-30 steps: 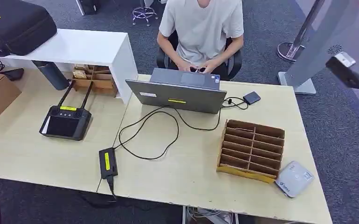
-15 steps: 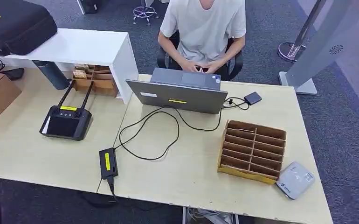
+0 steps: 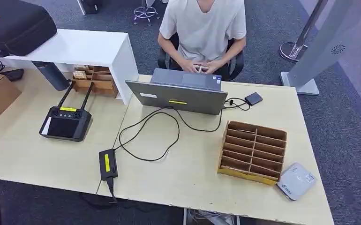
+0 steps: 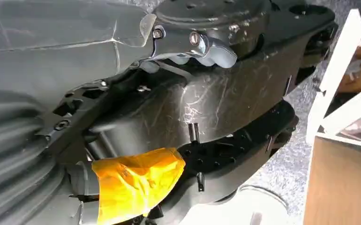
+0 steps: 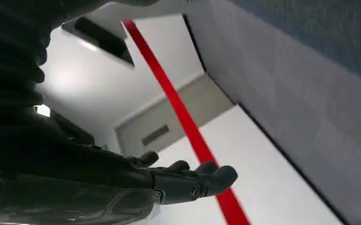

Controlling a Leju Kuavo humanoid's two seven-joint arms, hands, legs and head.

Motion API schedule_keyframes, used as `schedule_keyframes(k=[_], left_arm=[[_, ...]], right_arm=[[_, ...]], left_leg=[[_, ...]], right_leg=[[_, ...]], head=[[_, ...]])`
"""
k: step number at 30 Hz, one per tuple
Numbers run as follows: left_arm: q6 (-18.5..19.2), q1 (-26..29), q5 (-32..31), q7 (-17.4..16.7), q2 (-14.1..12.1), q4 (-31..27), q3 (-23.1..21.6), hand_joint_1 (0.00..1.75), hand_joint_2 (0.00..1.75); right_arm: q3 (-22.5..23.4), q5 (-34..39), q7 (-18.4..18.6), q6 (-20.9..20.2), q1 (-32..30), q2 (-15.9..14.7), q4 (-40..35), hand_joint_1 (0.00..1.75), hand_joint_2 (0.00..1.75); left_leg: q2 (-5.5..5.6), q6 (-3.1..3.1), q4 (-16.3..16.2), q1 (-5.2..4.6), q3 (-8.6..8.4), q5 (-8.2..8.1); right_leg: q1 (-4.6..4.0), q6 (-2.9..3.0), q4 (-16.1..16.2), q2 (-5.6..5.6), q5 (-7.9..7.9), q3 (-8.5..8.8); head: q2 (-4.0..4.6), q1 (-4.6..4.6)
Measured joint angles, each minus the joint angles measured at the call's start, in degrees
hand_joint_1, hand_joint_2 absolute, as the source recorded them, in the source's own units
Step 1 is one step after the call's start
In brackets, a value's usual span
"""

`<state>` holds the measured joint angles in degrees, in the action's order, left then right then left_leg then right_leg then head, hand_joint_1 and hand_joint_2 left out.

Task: Pass the card to the sensor for recognition and then transmit it.

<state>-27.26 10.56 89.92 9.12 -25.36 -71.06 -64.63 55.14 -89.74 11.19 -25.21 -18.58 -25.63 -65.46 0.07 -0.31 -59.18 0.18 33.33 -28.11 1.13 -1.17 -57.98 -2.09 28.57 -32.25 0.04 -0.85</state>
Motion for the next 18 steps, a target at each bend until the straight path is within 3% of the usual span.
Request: schedule_keyframes(k=[4, 10, 14, 18], left_arm=[[1.0, -0.7, 0.0, -0.4, 0.7, 2.0, 0.0, 0.00, 1.75], [2.7, -2.1, 0.0, -0.8, 2.1, 6.2, -0.2, 0.00, 1.75], [4.8, -2.7, 0.1, -1.5, 2.5, 8.3, -0.5, 0.00, 1.75], [5.7, -2.7, 0.1, -1.9, 2.5, 9.3, -0.5, 0.00, 1.75]], right_arm=[[0.7, -0.3, 1.1, -4.0, -0.8, 5.4, -0.2, 0.00, 1.75], [-1.4, -0.3, 1.5, -4.9, -0.1, 11.8, 5.0, 0.00, 1.75], [-3.5, 0.5, 0.8, -1.8, 3.7, 13.2, 14.9, 0.00, 1.75], [-5.0, 1.9, 0.5, 5.9, 9.5, 13.5, 29.3, 0.00, 1.75]], left_leg=[[-0.51, -0.08, 0.0, 0.03, -0.22, -0.10], [-0.57, -0.10, 0.1, 0.03, -0.45, -0.15], [-0.61, -0.07, 0.1, -0.05, -0.84, -0.19], [-0.58, -0.03, 0.1, -0.18, -1.17, -0.25]], right_leg=[[0.02, 0.05, 0.0, 0.55, -0.01, 0.04], [0.09, 0.04, 0.0, 0.62, 0.00, 0.25], [0.15, 0.04, 0.0, 0.78, 0.03, 0.42], [0.27, 0.04, 0.0, 0.74, 0.12, 0.74]], head=[[0.00, 0.04], [0.00, -0.02], [0.00, -0.04], [0.00, -0.04]])
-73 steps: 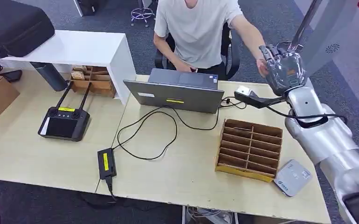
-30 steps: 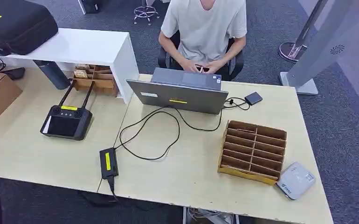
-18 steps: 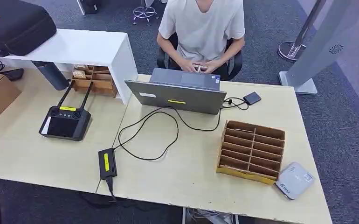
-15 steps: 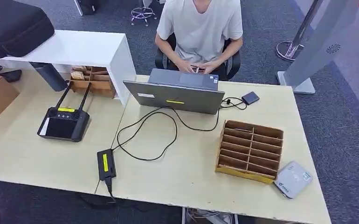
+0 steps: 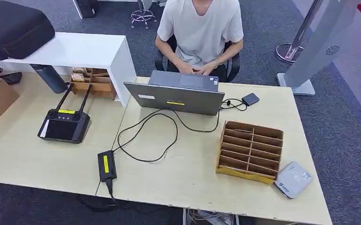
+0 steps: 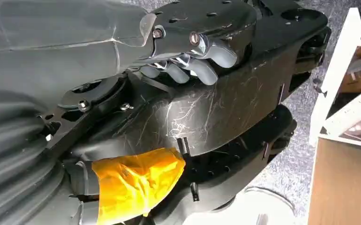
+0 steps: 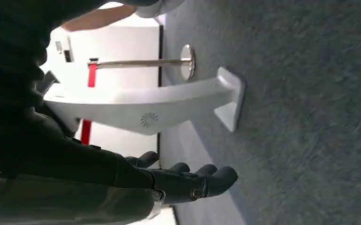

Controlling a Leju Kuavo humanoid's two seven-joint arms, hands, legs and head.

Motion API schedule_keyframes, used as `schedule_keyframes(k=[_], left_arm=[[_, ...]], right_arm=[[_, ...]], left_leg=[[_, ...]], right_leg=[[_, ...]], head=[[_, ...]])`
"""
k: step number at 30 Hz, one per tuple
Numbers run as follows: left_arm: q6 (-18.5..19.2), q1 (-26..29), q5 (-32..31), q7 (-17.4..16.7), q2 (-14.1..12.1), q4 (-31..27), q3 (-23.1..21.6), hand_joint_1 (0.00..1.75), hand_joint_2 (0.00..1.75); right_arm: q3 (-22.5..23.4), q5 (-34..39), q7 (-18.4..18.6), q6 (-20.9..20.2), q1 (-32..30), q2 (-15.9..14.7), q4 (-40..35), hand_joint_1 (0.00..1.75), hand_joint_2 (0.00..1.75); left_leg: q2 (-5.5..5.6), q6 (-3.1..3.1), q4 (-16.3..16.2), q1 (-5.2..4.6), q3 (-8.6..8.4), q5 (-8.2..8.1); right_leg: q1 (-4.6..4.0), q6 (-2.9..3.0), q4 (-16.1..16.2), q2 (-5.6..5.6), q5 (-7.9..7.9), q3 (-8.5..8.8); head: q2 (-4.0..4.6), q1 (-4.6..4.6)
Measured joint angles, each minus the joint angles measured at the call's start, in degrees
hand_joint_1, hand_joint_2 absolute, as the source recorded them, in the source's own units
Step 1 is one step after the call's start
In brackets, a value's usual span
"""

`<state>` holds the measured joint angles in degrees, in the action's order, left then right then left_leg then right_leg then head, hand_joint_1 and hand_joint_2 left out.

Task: Pass the card to the sensor for recognition and then transmit it.

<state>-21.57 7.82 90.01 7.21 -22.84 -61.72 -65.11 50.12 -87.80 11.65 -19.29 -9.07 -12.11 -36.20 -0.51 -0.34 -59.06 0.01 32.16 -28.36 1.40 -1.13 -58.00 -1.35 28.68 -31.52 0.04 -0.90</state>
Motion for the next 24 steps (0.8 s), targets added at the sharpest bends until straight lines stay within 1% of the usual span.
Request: schedule_keyframes(k=[1, 3, 4, 7, 11, 17, 21, 24], left_arm=[[0.0, 0.0, 0.0, 0.0, 0.0, 0.1, 0.0, 0.00, 1.75], [0.1, -0.1, 0.0, -0.2, 0.0, 0.3, 0.0, 0.00, 1.75], [0.2, -0.1, 0.0, -0.2, 0.0, 0.5, 0.0, 0.00, 1.75], [0.7, -0.2, 0.0, -0.5, 0.0, 0.8, 0.0, 0.00, 1.75], [1.2, -0.6, 0.0, -1.2, 0.1, 1.3, -0.3, 0.00, 1.75], [1.7, -1.4, 0.0, -2.0, 0.0, 2.0, -1.1, 0.00, 1.75], [1.9, -2.0, 0.0, -2.5, 0.0, 2.3, -1.6, 0.00, 1.75], [2.0, -2.3, 0.0, -3.3, 0.0, 2.6, -1.8, 0.00, 1.75]], right_arm=[[-0.3, 0.5, -0.2, 1.9, 1.4, 0.0, 3.6, 0.00, 1.75], [-0.8, 1.0, -0.3, 3.6, 3.7, 0.0, 9.0, 0.00, 1.75], [-1.1, 1.3, -0.4, 4.2, 4.7, 0.2, 12.0, 0.00, 1.75], [-1.1, 1.9, -0.4, 5.0, 6.7, 0.5, 17.9, 0.00, 1.75], [-1.1, 2.5, -0.9, 5.8, 9.0, 1.6, 23.8, 0.00, 1.75], [-1.1, 3.4, -1.1, 5.4, 11.1, 3.7, 28.1, 0.00, 1.75], [-1.1, 3.5, -1.1, 5.0, 12.1, 4.8, 29.0, 0.00, 1.75], [-1.1, 2.9, -0.9, 4.6, 12.6, 5.5, 29.4, 0.00, 1.75]], left_leg=[[0.01, 0.00, 0.0, -0.01, -0.08, 0.00], [0.04, 0.03, 0.0, -0.09, -0.19, -0.02], [0.08, 0.05, 0.0, -0.17, -0.26, -0.03], [0.12, 0.08, 0.1, -0.30, -0.35, -0.04], [0.14, 0.09, 0.2, -0.48, -0.50, -0.04], [0.19, 0.19, 0.3, -0.71, -0.80, -0.11], [0.20, 0.30, 0.4, -0.89, -0.98, -0.17], [0.20, 0.41, 0.4, -1.02, -1.18, -0.24]], right_leg=[[0.00, 0.00, 0.0, -0.01, 0.01, 0.07], [0.08, -0.05, 0.0, -0.04, 0.04, 0.18], [0.16, -0.16, 0.0, -0.05, 0.12, 0.26], [0.27, -0.16, 0.0, -0.12, 0.12, 0.34], [0.47, -0.21, 0.0, -0.12, 0.15, 0.41], [0.70, -0.33, 0.0, -0.13, 0.31, 0.69], [0.89, -0.41, 0.0, -0.14, 0.37, 0.83], [1.03, -0.58, 0.0, -0.15, 0.48, 1.03]], head=[[0.00, 0.02], [0.00, 0.02], [0.00, 0.00], [0.00, 0.00], [0.00, 0.00], [0.00, 0.02], [0.00, 0.00], [0.00, 0.00]])
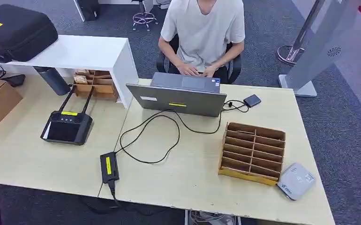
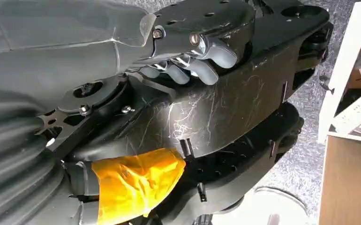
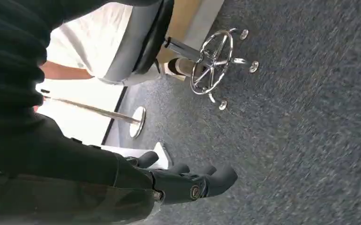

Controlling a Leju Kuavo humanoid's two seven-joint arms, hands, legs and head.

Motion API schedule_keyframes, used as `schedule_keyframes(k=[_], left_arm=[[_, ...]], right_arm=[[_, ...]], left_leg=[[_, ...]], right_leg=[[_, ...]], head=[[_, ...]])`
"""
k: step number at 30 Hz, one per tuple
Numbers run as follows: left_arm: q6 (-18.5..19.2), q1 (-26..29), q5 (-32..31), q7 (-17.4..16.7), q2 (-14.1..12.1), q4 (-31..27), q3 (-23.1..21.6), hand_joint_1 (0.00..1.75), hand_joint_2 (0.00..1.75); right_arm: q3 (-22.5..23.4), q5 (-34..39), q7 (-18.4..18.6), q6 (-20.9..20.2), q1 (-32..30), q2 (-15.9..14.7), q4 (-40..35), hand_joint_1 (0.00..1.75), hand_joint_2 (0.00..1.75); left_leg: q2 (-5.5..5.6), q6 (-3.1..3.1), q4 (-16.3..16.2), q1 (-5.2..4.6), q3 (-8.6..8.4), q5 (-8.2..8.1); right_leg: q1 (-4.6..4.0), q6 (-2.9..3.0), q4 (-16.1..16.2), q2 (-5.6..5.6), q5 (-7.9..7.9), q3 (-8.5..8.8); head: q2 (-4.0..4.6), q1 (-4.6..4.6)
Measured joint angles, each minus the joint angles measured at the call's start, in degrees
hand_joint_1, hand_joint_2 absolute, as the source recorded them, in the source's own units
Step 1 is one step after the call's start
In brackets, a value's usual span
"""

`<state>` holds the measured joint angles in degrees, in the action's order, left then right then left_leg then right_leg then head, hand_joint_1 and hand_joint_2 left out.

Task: Pass the card to the sensor for recognition and then transmit it.

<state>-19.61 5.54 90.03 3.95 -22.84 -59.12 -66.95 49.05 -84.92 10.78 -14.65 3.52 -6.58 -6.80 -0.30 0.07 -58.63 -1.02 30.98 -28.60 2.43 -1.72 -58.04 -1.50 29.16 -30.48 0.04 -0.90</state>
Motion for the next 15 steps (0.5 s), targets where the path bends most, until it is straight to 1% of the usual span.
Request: schedule_keyframes(k=[3, 5, 8, 15], left_arm=[[0.2, -0.5, 0.0, -1.8, 0.0, 0.4, 0.0, 0.00, 1.75], [-0.3, -0.5, 0.1, -2.6, 0.0, 0.5, 0.1, 0.00, 1.75], [-0.7, -0.5, 0.1, -2.7, -0.1, 0.5, 0.1, 0.00, 1.75], [-0.8, -0.5, 0.2, -2.6, -0.2, 0.5, 0.1, 0.00, 1.75]], right_arm=[[0.0, -0.8, 0.5, -0.8, 0.5, 0.6, 0.2, 0.00, 1.75], [0.1, -0.4, 0.6, -0.4, 0.7, 1.0, 0.2, 0.00, 1.75], [0.2, -0.2, 1.0, 0.2, 1.0, 1.6, 0.2, 0.00, 1.75], [0.4, -0.4, 1.2, -0.2, 1.3, 2.2, 0.3, 0.00, 1.75]], left_leg=[[0.03, 0.06, 0.0, -0.04, -0.08, -0.04], [0.04, 0.10, 0.0, -0.08, -0.16, -0.07], [0.04, 0.12, 0.0, -0.11, -0.17, -0.09], [0.04, 0.18, 0.0, -0.15, -0.18, -0.12]], right_leg=[[0.04, -0.06, 0.0, -0.03, 0.06, 0.14], [0.10, -0.13, 0.0, -0.03, 0.12, 0.22], [0.13, -0.14, 0.0, -0.03, 0.14, 0.23], [0.17, -0.18, 0.0, -0.03, 0.16, 0.24]], head=[[0.00, 0.02], [0.00, 0.00], [0.00, 0.02], [0.00, 0.00]])
